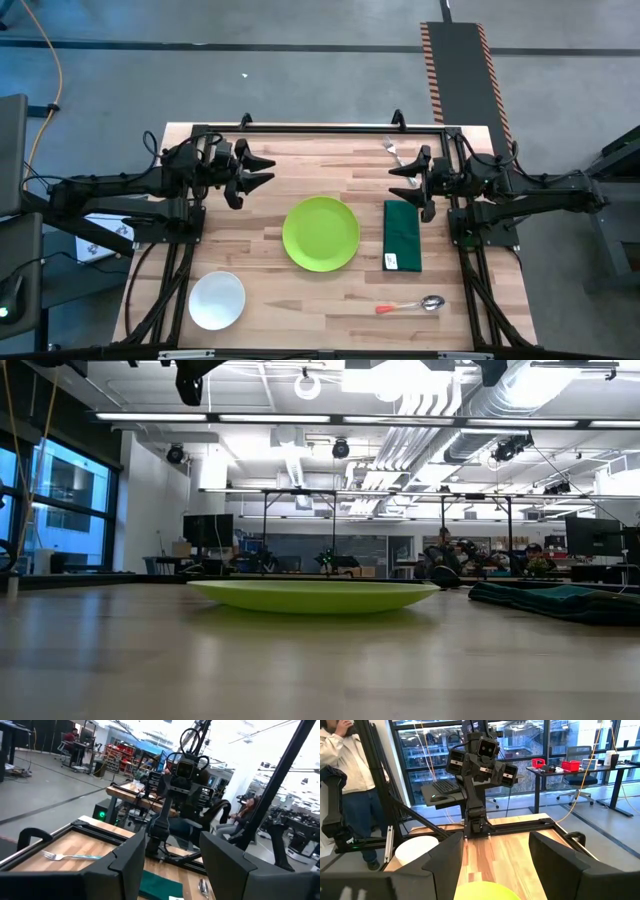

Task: Set table place
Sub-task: Put the white bowl on top of the green plate

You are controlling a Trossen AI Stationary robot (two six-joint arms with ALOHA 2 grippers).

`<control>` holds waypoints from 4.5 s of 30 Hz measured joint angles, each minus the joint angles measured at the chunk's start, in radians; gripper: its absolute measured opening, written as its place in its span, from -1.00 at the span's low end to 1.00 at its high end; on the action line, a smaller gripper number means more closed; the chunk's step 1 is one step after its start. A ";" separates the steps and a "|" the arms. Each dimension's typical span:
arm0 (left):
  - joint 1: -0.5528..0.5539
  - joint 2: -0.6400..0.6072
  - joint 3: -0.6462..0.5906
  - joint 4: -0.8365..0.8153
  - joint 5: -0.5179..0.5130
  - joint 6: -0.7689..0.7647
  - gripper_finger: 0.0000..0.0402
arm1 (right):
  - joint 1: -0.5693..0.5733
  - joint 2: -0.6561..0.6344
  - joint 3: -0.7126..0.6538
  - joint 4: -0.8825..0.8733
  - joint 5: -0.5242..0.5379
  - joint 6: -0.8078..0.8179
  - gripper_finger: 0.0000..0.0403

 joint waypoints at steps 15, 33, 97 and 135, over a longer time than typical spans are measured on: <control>-0.387 0.311 0.448 -1.186 0.039 0.133 -0.11 | 0.000 0.000 0.000 -0.001 0.018 0.034 0.09; -0.943 0.680 0.302 -1.321 -0.145 -0.110 -0.11 | 0.000 0.000 0.000 -0.010 0.046 0.034 0.09; 0.020 0.543 0.599 -0.476 0.063 -0.084 -1.00 | 0.001 0.000 0.000 0.007 0.080 0.108 0.09; -0.006 0.526 0.365 -0.073 0.055 -0.180 -1.00 | 0.001 0.001 0.000 -0.017 0.060 0.113 0.09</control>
